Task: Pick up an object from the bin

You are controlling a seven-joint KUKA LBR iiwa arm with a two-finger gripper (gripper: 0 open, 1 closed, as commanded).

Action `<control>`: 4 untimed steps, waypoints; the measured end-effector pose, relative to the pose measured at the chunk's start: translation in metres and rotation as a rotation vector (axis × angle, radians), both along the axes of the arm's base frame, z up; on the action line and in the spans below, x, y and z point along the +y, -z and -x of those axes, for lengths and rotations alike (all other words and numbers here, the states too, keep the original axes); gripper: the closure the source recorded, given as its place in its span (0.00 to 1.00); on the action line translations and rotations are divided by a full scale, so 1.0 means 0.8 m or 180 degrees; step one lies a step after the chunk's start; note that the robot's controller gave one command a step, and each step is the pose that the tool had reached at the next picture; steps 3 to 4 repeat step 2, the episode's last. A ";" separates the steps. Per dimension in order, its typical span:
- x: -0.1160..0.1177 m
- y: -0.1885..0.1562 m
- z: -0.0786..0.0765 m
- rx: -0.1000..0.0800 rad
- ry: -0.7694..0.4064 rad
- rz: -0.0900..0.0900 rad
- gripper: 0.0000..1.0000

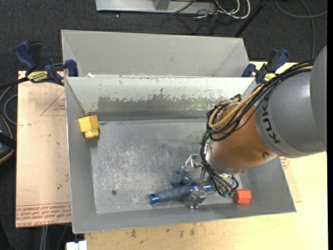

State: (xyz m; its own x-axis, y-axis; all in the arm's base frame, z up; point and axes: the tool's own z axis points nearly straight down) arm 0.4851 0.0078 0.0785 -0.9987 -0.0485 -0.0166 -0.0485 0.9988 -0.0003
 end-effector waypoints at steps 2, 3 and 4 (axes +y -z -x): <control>0.025 -0.185 0.000 0.0025 -0.0079 -0.0001 1.00; 0.025 -0.185 0.000 0.0025 -0.0079 -0.0001 1.00; 0.025 -0.185 0.000 0.0025 -0.0079 -0.0001 1.00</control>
Offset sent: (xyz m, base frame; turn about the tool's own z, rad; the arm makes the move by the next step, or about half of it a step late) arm 0.0000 0.0000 0.0000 0.0000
